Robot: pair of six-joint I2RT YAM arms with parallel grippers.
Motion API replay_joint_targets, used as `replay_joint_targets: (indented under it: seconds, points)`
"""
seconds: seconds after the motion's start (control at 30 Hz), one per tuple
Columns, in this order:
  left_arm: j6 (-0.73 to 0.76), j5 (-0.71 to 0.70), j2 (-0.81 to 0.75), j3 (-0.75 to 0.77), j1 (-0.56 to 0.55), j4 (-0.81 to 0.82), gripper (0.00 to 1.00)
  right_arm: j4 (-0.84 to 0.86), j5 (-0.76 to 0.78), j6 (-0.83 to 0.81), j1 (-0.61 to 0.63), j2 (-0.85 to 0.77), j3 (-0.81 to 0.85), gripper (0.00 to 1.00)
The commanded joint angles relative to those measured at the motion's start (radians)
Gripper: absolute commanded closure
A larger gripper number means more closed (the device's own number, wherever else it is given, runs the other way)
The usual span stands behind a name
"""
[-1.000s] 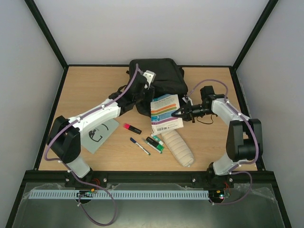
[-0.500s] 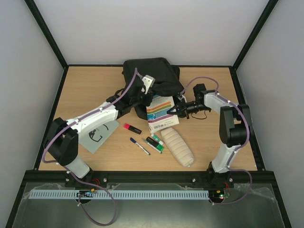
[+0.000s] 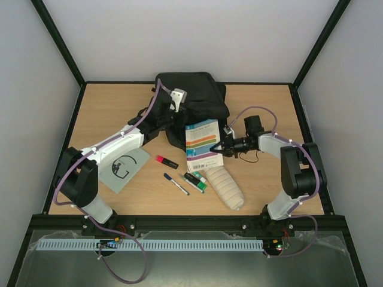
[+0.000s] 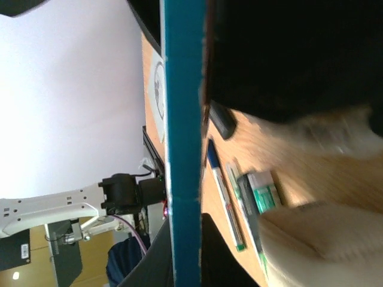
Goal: Pack the student bag
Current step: Place the book in the student bag.
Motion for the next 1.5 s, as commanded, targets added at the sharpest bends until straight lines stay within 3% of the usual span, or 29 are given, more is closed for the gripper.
replay_joint_targets:
  seconds: [0.0, 0.17, 0.33, 0.43, 0.6, 0.83, 1.07, 1.33, 1.47]
  points:
    - [-0.019, 0.146, -0.006, 0.018, 0.000, 0.143, 0.97, 0.190, 0.000, 0.079, 0.033, 0.001, 0.043, 0.99]
    - [-0.007, 0.180, -0.005, 0.015, 0.000, 0.143, 0.98, 0.282, 0.010, 0.154, 0.035, 0.074, 0.104, 0.99]
    - [-0.005, 0.189, -0.008, 0.013, 0.000, 0.145, 0.97, 0.497, 0.026, 0.337, 0.035, 0.111, 0.078, 0.98]
    - [-0.007, 0.200, -0.001, 0.017, -0.001, 0.143, 0.98, 0.517, 0.071, 0.372, 0.035, 0.137, 0.079, 0.98]
    - [0.002, 0.198, 0.017, 0.024, -0.001, 0.126, 0.98, 0.393, 0.133, 0.278, 0.036, 0.233, 0.169, 0.93]
    - [0.029, 0.178, 0.049, 0.017, 0.001, 0.119, 0.98, 0.195, 0.236, 0.109, 0.040, 0.315, 0.267, 0.65]
    - [0.047, 0.167, 0.067, 0.021, 0.001, 0.095, 0.97, 0.012, 0.416, -0.076, 0.039, 0.169, 0.276, 0.45]
    - [0.087, 0.226, 0.080, 0.021, 0.001, 0.089, 0.98, -0.106, 0.611, -0.264, 0.040, -0.039, 0.210, 0.36]
    - [0.110, 0.329, 0.084, 0.018, 0.002, 0.120, 0.98, -0.113, 0.675, -0.340, 0.040, -0.141, 0.137, 0.36]
